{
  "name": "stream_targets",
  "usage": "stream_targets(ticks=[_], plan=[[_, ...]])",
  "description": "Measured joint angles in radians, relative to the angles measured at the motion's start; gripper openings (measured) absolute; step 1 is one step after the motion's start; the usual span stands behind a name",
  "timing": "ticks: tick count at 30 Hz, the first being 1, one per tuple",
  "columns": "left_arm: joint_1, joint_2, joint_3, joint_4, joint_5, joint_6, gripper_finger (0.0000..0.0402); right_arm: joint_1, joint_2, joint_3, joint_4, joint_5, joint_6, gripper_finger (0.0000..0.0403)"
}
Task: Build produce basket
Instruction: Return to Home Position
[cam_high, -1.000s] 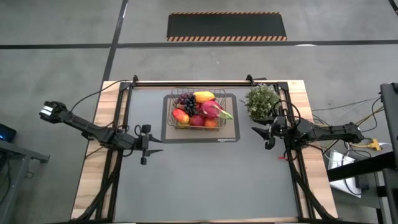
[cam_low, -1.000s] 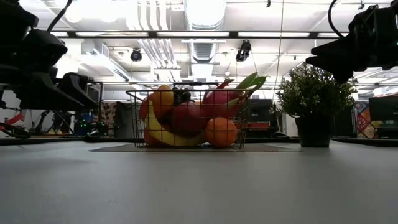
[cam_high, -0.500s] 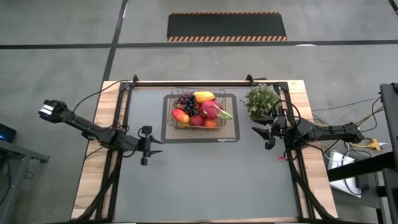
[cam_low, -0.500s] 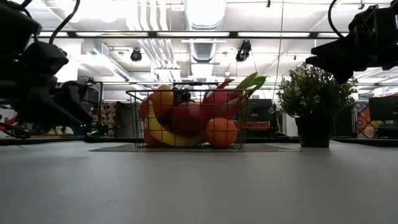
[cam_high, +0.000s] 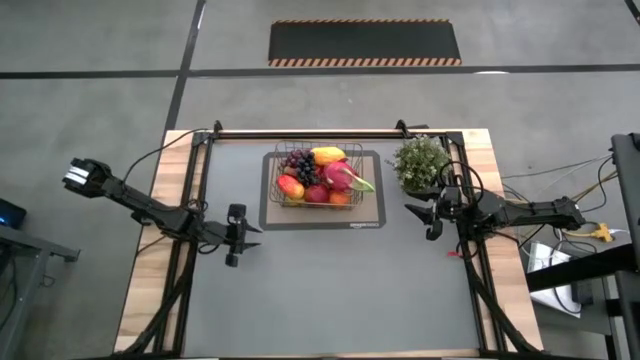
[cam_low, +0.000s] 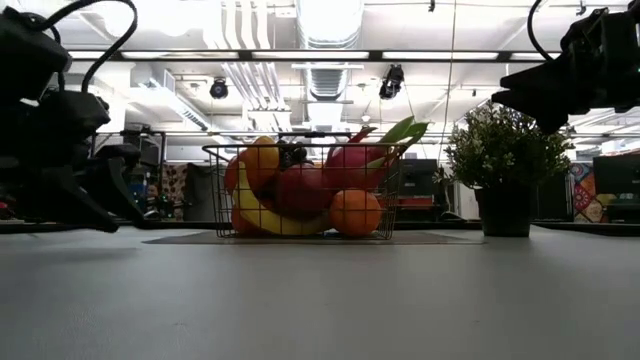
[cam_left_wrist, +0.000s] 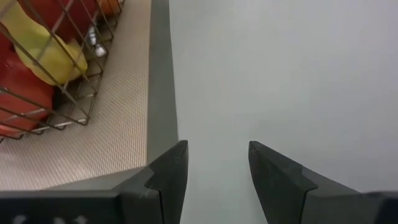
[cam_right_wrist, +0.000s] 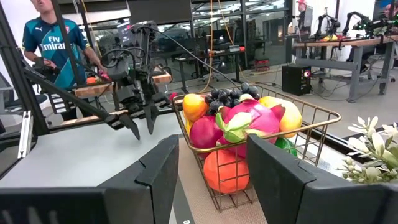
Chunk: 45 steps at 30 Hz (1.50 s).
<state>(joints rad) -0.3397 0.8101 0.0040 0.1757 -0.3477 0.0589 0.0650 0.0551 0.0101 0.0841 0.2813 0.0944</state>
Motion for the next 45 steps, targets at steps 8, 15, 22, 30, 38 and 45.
stream_targets(ticks=[8, 15, 22, 30, 38, 45], plan=[[0.0, 0.066, 0.0, 0.0, 0.0, 0.0, 0.0152, 0.0, 0.0, 0.0, 0.0, 0.0, 0.0, 0.0173], [0.0, 0.118, 0.0, 0.013, 0.0, 0.0, 0.0152, 0.0, 0.0, 0.0, 0.0, 0.0, 0.0, 0.0173], [0.0, 0.138, 0.0, 0.018, 0.0, 0.0, 0.0152, 0.0, 0.0, 0.0, 0.0, 0.0, 0.0, 0.0173], [0.0, 0.132, 0.002, 0.092, 0.0, 0.0, 0.0152, 0.0, 0.0, 0.0, 0.0, 0.0, 0.0, 0.0173], [0.0, 0.135, 0.014, 0.105, 0.0, 0.0, 0.0152, 0.0, 0.0, 0.0, 0.0, 0.0, 0.0, 0.0173], [0.0, 0.135, 0.014, 0.106, 0.0, 0.0, 0.0152, 0.0, 0.0, 0.0, 0.0, 0.0, 0.0, 0.0173]])
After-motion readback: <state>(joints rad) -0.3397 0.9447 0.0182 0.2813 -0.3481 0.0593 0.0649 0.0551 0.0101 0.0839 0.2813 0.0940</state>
